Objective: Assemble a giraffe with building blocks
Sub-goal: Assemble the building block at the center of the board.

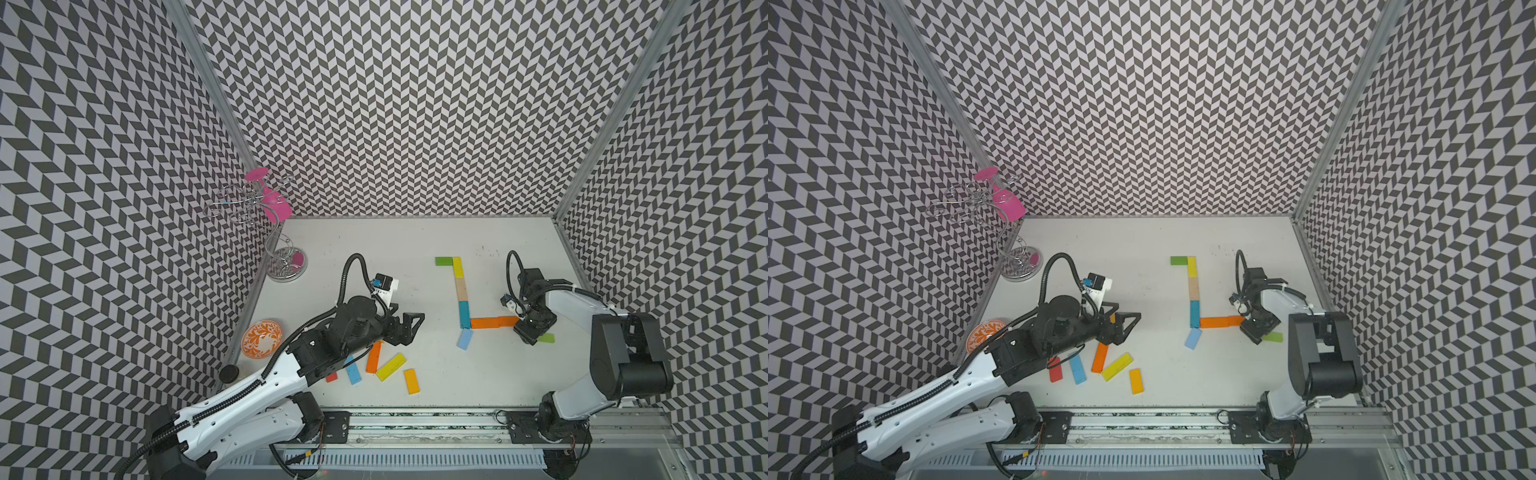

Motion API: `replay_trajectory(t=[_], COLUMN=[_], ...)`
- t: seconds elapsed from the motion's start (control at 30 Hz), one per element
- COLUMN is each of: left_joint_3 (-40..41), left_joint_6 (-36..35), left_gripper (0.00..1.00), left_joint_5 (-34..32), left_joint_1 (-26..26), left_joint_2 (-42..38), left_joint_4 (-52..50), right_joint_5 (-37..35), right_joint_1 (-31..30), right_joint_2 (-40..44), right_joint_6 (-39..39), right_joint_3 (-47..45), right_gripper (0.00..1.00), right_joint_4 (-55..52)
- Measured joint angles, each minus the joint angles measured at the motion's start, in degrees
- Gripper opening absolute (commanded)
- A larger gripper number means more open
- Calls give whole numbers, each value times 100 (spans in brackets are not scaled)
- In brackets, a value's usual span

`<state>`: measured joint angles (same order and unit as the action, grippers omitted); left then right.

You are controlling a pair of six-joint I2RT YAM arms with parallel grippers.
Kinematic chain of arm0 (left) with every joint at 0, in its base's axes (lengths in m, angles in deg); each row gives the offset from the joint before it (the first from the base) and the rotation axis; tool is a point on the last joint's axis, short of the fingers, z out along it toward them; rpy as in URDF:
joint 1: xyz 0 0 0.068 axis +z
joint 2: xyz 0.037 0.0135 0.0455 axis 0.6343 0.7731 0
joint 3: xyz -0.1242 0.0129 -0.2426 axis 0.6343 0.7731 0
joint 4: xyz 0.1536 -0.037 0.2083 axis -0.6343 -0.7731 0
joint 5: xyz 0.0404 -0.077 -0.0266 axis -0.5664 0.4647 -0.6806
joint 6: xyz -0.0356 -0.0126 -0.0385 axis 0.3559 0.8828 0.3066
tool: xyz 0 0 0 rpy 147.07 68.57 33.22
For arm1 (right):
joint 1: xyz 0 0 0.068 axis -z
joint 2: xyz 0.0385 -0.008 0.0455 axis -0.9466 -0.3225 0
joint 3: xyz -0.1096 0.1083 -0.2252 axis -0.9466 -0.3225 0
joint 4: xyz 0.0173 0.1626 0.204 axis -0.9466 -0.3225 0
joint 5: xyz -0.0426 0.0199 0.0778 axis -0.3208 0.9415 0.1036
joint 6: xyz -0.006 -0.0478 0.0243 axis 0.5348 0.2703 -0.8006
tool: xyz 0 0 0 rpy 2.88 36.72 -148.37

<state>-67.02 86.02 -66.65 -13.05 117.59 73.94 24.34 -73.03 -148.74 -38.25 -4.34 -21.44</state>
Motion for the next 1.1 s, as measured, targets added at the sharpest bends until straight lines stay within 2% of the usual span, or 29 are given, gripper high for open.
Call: replay_trajectory(t=[0.23, 0.57, 0.97, 1.1], left_joint_3=[0, 0, 0, 0], left_joint_6=[-2, -2, -2, -2], left_gripper=[89, 89, 89, 89], left_joint_5=[-70, -114, -114, -111], left_joint_1=[-83, -85, -79, -66], left_joint_2=[-2, -116, -155, -155], left_joint_4=[0, -9, -9, -9], right_joint_5=[9, 33, 107, 142], right_joint_1=[70, 177, 177, 179], right_joint_2=[61, 807, 1038, 933], right_joint_6=[46, 61, -28, -74], right_joint_3=[-76, -817, -828, -730], right_gripper=[61, 36, 27, 28], right_joint_4=[2, -138, -98, -81])
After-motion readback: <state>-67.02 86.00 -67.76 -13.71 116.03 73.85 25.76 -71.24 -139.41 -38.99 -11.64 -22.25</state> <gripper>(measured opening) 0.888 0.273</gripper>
